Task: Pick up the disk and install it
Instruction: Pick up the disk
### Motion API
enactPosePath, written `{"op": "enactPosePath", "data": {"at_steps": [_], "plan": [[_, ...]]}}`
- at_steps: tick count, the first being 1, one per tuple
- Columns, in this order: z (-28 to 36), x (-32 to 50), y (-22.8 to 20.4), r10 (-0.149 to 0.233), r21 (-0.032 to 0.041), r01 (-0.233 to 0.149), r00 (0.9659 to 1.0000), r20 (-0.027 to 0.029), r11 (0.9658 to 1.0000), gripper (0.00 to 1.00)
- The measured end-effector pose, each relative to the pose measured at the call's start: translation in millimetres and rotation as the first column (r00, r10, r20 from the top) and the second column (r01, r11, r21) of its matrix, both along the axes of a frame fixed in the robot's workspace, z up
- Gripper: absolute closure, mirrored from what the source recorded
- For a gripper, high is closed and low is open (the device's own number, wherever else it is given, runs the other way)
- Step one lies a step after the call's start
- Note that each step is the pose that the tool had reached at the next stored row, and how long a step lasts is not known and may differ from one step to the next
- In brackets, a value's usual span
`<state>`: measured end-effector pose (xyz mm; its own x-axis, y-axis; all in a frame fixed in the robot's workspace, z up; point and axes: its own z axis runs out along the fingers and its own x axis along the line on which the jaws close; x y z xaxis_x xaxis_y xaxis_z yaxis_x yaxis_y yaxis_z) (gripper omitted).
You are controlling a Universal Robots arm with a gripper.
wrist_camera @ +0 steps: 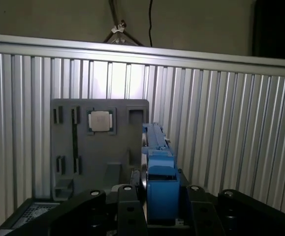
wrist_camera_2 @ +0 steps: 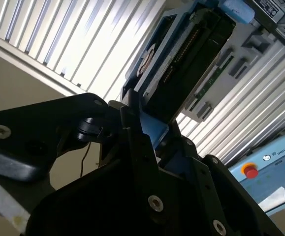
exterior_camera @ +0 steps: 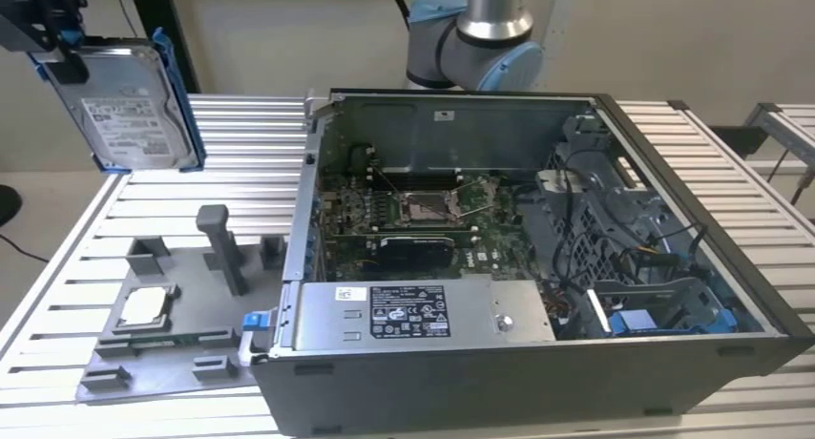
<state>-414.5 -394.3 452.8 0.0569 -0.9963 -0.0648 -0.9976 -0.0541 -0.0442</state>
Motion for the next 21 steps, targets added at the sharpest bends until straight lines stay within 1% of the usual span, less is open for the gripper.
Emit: {"op": "enactPosePath", "data": {"at_steps": [9,11,12,17,19,21], "plan": [[40.5,0.1,0.0,0.000,0.0005,0.000,1.0000,-0.0001,1.0000,1.00],[46.7,0.1,0.0,0.000,0.0015,0.000,1.0000,-0.0008,1.0000,1.00],[48.3,0.0,0.0,0.000,0.0015,0.000,1.0000,-0.0014,1.0000,1.00],[48.3,0.3,0.0,0.000,0.0019,0.000,1.0000,-0.0005,1.0000,1.00],[48.3,3.2,0.0,0.000,0.0018,0.000,1.0000,-0.0007,1.0000,1.00],[48.4,8.7,0.0,0.000,0.0017,0.000,1.0000,-0.0008,1.0000,1.00]]}}
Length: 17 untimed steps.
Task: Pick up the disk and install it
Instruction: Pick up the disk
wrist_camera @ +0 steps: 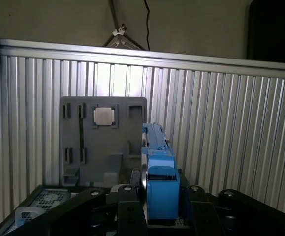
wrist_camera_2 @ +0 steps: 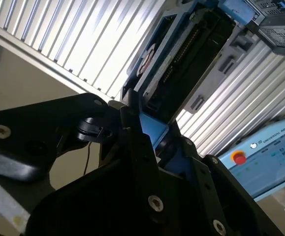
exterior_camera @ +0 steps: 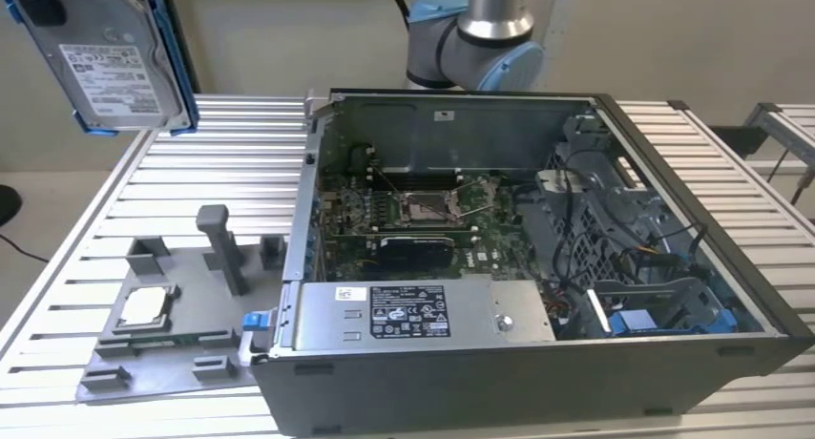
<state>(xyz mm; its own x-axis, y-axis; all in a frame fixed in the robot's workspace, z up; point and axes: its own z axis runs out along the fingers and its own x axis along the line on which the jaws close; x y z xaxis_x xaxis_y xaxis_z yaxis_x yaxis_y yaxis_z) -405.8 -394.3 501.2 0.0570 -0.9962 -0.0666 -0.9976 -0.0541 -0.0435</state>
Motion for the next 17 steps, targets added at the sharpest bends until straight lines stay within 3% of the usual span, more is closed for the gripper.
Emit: {"op": "enactPosePath", "data": {"at_steps": [12,17], "plan": [[0.0,36.5,0.0,0.000,0.0000,0.000,1.0000,0.0000,1.0000,1.00],[0.0,55.6,0.1,0.001,0.0002,-0.001,1.0000,0.0000,1.0000,1.00]]}}
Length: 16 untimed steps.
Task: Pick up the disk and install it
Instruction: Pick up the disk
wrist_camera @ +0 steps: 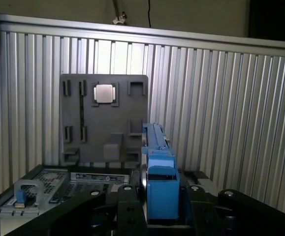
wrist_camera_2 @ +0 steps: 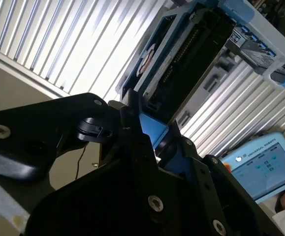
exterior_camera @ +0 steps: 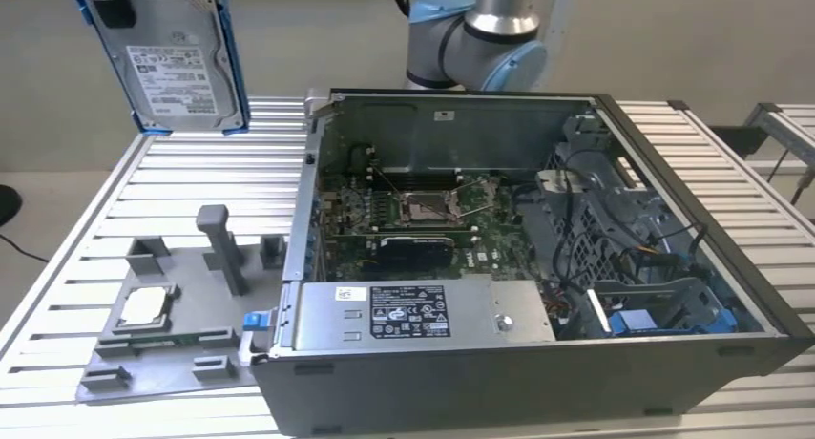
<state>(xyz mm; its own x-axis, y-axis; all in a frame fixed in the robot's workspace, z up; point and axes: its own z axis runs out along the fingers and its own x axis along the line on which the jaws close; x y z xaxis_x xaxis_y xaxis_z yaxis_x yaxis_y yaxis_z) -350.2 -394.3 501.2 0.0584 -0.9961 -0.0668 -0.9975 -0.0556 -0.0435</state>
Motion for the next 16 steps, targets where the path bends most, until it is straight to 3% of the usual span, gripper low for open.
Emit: {"op": "enactPosePath", "data": {"at_steps": [16], "plan": [[-0.1,68.1,-1.4,0.011,0.0095,-0.011,0.9999,0.0001,0.9999,1.00]]}}
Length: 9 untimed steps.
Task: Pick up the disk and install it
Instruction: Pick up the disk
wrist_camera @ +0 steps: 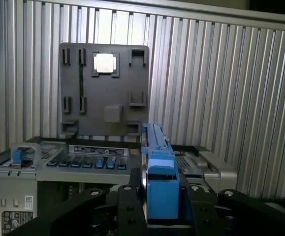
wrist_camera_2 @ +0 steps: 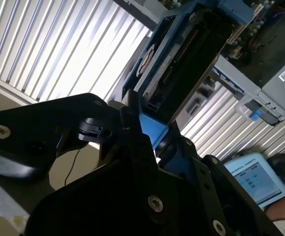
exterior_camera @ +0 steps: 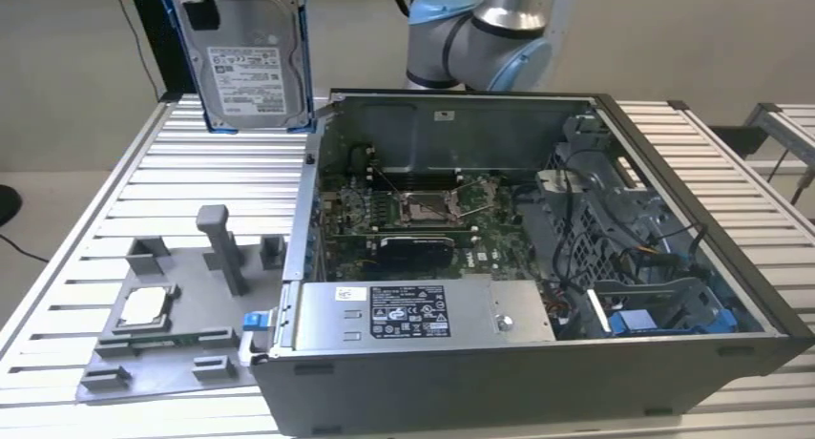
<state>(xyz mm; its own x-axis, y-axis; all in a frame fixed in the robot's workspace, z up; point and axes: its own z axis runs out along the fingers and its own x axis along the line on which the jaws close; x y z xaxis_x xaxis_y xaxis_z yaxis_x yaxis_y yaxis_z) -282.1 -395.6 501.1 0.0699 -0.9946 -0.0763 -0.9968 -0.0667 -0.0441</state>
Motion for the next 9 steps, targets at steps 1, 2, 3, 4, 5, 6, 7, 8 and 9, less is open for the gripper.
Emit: {"op": "enactPosePath", "data": {"at_steps": [1,2,3,4,5,6,7,8,9], "plan": [[0.0,4.4,0.0,0.001,0.0001,-0.001,1.0000,0.0001,1.0000,1.00],[0.0,8.9,-0.1,0.002,0.0003,-0.002,1.0000,0.0001,1.0000,1.00],[0.0,13.4,-0.2,0.002,0.0004,-0.002,1.0000,0.0000,1.0000,1.00],[0.0,17.6,-0.4,0.003,0.0005,-0.003,1.0000,0.0000,1.0000,1.00],[0.0,22.4,-0.6,0.003,0.0007,-0.003,1.0000,0.0001,1.0000,1.00],[0.0,26.9,-0.9,0.003,0.0007,-0.003,1.0000,0.0001,1.0000,1.00],[0.0,31.4,-1.2,0.003,0.0007,-0.003,1.0000,0.0000,1.0000,1.00],[0.0,36.1,-1.7,0.004,0.0006,-0.004,1.0000,-0.0002,1.0000,1.00],[0.0,40.2,-2.2,0.003,0.0006,-0.003,1.0000,-0.0005,1.0000,1.00]]}}
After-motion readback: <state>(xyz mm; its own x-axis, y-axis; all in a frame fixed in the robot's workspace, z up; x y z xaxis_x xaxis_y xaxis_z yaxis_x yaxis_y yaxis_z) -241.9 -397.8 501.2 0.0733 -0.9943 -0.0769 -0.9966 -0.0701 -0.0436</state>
